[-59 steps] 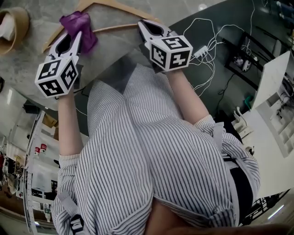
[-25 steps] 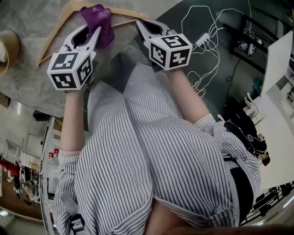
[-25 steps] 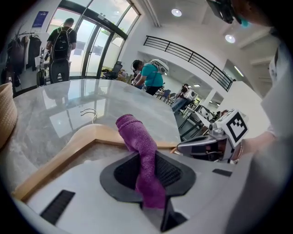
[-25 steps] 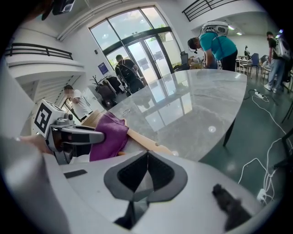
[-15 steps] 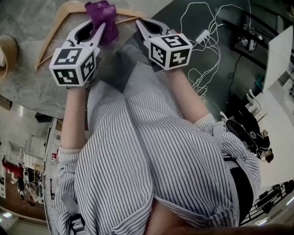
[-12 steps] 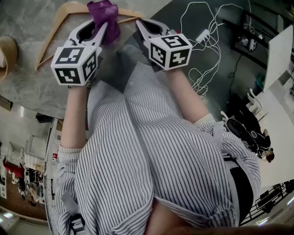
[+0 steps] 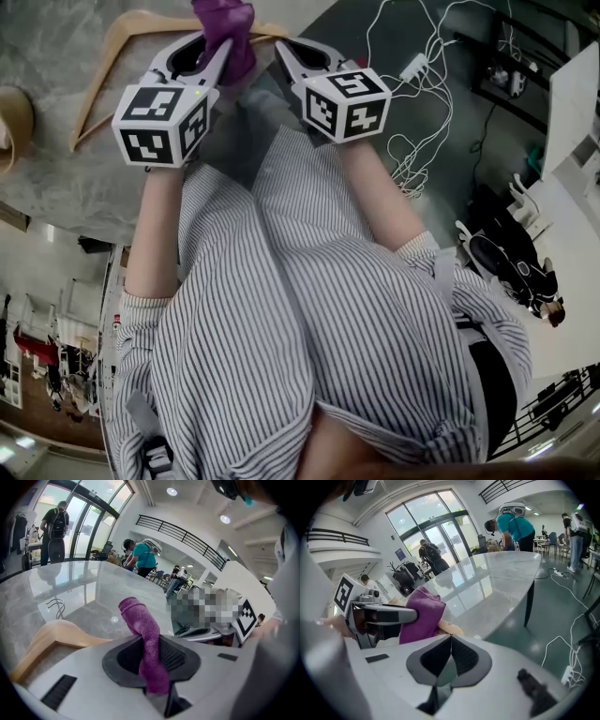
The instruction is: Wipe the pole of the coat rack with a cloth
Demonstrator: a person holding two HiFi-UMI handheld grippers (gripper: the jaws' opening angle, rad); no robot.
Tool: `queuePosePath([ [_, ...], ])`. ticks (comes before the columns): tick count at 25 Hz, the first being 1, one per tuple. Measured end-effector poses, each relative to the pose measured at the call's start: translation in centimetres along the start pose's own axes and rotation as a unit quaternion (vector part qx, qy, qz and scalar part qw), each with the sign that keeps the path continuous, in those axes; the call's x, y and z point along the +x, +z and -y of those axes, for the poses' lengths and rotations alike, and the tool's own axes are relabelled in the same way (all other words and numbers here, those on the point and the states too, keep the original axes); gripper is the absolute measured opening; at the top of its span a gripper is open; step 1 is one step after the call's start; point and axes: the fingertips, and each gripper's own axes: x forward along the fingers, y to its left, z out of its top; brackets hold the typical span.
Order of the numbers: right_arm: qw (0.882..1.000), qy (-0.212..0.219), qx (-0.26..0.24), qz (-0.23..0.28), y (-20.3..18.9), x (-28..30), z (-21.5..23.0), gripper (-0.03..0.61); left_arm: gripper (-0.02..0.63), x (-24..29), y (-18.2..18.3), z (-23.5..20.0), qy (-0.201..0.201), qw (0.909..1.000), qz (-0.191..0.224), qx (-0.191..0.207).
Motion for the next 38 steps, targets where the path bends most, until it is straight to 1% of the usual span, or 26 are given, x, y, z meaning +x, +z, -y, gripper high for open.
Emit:
queuePosePath([
  [4, 1.000, -0.003, 0.007, 0.002, -0.1, -0.1, 0.0, 0.015, 0.086, 0.4, 0.3, 0.4, -0.008, 1.0000, -0.001, 0.002],
  [8, 1.000, -0.001, 0.024, 0.004, -0.2, -0.2, 0.6, 0.015, 0.086, 1.0, 0.5, 0.9, -0.014, 0.9999, -0.001, 0.002],
  [20, 1.000, -0.003, 0.021, 0.004, -0.1, -0.6, 1.6, 0.015, 0.085, 2.1, 0.8, 2.8, -0.025, 0.9997, 0.004, -0.001],
  [26, 1.000, -0.002, 0.004, 0.003, 0.6, -0.9, 1.3, 0.015, 0.086, 1.0, 0.8, 2.6, -0.019, 0.9998, 0.011, -0.002],
  [30, 1.000, 0.009, -0.023, 0.005, 1.5, -0.7, 0.8, 0.015, 0.086, -0.2, 0.5, 2.0, -0.001, 0.9996, 0.026, -0.008],
  [34, 0.998, 0.025, -0.055, 0.011, 3.4, -0.5, -0.7, 0.015, 0.086, -2.0, 1.1, 1.3, 0.020, 0.9987, 0.044, -0.012],
  [38, 0.994, 0.046, -0.096, 0.022, 6.1, -0.1, -3.4, 0.015, 0.086, -4.7, 2.5, -0.3, 0.046, 0.9959, 0.076, -0.019],
])
